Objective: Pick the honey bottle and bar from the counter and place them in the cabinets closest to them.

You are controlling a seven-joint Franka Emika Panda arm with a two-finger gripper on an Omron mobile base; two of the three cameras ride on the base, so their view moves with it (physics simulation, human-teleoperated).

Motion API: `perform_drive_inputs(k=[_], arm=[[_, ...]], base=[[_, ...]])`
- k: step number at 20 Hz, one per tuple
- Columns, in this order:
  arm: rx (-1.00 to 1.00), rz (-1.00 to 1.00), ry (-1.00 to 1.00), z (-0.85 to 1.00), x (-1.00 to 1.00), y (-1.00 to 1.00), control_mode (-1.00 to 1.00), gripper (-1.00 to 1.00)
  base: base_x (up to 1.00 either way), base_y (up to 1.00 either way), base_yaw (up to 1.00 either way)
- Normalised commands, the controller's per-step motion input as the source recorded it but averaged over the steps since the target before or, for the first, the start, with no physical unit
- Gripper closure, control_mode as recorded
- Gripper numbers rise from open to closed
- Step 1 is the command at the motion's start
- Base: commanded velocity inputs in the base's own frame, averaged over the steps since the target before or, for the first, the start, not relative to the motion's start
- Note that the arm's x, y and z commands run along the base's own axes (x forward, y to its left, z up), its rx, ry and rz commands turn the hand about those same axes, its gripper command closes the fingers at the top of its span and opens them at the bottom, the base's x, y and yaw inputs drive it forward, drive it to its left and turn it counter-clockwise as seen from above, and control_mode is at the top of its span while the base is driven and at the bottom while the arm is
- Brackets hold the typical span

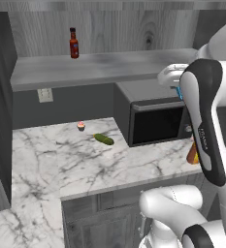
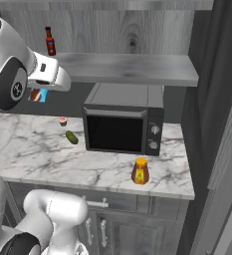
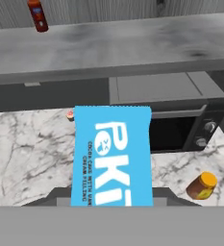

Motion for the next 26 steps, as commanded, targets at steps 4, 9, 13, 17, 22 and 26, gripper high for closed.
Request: perform_drive_inputs(k=[4, 9, 13, 17, 22, 26], arm=[[0.00, 0.00, 0.00, 0.00, 0.03, 0.00, -1.00, 1.00], [0.00, 0.00, 0.00, 0.09, 0.29, 0.00, -1.00, 1.00], [0.00, 0.00, 0.00, 0.10, 0.41, 0.00, -1.00, 1.00], [0.03, 0.00, 0.00, 0.15, 0.31, 0.00, -1.00, 1.00], [0.03, 0.00, 0.00, 0.09, 0.26, 0.00, -1.00, 1.00], [0.01, 0.00, -0.01, 0.04, 0.31, 0.00, -1.00, 1.00]], base=[[0.00, 0.00, 0.00], [0.00, 0.00, 0.00], [0.00, 0.00, 0.00], [0.00, 0.00, 0.00], [0.00, 0.00, 0.00], [0.00, 0.00, 0.00]])
